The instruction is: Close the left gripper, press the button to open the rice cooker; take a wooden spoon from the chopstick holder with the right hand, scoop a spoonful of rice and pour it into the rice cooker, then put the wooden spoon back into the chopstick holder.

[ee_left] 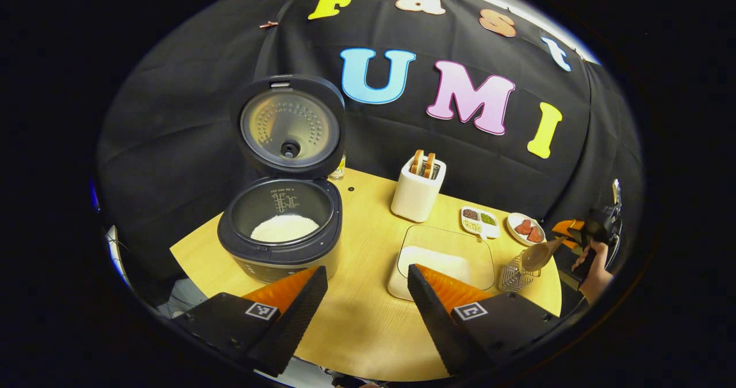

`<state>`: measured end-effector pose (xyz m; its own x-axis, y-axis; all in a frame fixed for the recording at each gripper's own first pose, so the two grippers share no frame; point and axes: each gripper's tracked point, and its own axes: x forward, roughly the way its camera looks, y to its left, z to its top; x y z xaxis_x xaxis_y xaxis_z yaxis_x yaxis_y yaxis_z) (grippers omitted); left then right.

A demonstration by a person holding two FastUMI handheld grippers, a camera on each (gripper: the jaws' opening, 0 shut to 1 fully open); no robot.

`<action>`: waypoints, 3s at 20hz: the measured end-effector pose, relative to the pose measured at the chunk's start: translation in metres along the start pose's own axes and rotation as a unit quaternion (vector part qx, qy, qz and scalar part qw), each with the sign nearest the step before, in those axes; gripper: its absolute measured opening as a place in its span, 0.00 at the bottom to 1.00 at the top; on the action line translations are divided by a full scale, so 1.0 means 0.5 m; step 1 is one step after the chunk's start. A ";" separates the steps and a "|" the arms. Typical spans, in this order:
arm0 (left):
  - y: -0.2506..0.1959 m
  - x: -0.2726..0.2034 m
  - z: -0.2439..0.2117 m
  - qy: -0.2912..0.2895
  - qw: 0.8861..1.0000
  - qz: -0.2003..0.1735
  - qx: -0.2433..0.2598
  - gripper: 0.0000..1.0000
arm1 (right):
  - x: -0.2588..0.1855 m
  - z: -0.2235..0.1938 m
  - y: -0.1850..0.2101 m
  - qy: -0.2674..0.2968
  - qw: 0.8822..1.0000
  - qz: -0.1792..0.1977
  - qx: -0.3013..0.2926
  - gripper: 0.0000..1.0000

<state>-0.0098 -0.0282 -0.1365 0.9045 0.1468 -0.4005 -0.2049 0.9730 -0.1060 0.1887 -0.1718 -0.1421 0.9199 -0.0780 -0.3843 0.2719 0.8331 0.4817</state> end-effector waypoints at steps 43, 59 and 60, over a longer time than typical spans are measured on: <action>0.378 0.047 -0.164 0.048 0.997 -0.024 -0.048 0.95 | -0.038 -0.553 0.429 0.111 0.991 0.070 -0.040 0.16; 0.343 0.032 -0.066 0.012 0.998 -0.061 -0.010 0.95 | -0.087 -0.407 0.297 0.097 0.989 -0.005 0.114 0.16; 0.343 0.028 -0.061 0.008 0.998 -0.063 -0.008 0.95 | -0.092 -0.401 0.303 0.101 0.987 -0.003 0.125 0.16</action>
<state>-0.0434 0.1355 -0.1880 0.9172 0.0212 -0.3978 -0.0967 0.9806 -0.1707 0.1307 0.0678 -0.2095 0.8500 0.0488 -0.5245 0.3615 0.6702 0.6482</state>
